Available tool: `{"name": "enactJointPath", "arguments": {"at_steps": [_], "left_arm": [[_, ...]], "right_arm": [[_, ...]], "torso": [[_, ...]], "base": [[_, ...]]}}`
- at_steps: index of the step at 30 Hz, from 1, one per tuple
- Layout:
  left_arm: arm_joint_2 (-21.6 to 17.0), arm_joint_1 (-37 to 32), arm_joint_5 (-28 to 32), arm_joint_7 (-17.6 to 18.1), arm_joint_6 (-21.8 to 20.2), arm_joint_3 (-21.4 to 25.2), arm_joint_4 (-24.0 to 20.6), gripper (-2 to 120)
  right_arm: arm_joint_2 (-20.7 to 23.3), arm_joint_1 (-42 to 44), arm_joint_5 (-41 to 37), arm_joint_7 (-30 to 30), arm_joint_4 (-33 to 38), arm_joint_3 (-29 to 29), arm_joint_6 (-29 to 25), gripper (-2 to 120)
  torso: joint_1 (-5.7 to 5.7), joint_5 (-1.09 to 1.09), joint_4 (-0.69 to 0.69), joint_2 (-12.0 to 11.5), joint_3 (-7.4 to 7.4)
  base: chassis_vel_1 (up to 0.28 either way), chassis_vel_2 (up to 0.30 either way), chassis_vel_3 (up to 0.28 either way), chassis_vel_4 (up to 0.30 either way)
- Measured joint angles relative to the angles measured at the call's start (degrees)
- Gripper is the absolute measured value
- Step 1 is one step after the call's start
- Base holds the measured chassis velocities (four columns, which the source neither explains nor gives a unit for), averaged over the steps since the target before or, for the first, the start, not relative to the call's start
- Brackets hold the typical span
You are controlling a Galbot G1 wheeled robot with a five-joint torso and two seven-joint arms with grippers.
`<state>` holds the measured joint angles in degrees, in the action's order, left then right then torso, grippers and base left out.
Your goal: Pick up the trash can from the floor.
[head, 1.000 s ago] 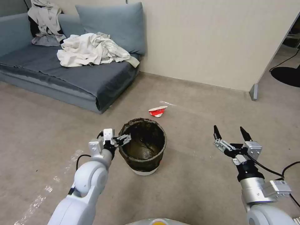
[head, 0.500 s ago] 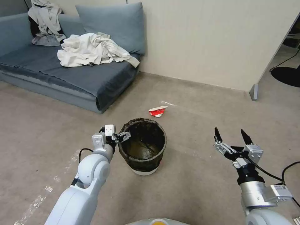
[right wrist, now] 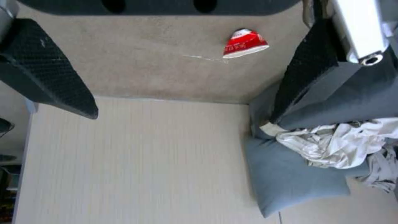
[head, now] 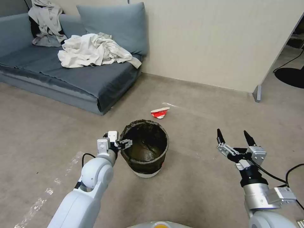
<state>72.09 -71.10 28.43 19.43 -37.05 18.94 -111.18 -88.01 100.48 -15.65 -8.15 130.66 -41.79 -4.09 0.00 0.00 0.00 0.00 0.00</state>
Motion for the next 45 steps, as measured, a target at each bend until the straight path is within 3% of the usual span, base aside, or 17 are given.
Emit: {"name": "enactJointPath", "arguments": {"at_steps": [17, 31, 35, 45], "left_arm": [[0.3, 2.0, 0.2, 0.9, -1.3, -3.4, 4.2, 100], [0.7, 5.9, 3.4, 4.1, -2.9, -6.0, 8.9, 93], [0.6, 6.1, 3.7, 4.1, -2.9, -6.0, 9.2, 88], [0.5, 6.1, 4.6, 5.0, -2.9, -5.9, 8.7, 58]], "right_arm": [[0.3, -0.2, -0.2, 0.1, -0.9, 0.0, -0.4, 100], [0.5, -1.3, -1.2, 0.3, -2.3, -0.8, -0.5, 100], [0.4, -1.6, -1.2, 0.3, -2.5, -0.7, -0.5, 100], [0.4, -2.0, -1.2, 0.3, -2.9, -0.6, -0.3, 100]], "torso": [[0.00, 0.00, 0.00, 0.0, 0.00], [0.00, 0.05, 0.01, 0.0, -0.01], [-0.01, 0.04, 0.02, 0.0, -0.01], [-0.01, -0.01, -0.01, 0.0, 0.00]], "base": [[0.000, 0.000, 0.000, 0.000], [0.000, 0.000, 0.000, 0.000], [0.000, 0.000, 0.000, 0.000], [0.000, 0.000, 0.000, 0.000]]}}
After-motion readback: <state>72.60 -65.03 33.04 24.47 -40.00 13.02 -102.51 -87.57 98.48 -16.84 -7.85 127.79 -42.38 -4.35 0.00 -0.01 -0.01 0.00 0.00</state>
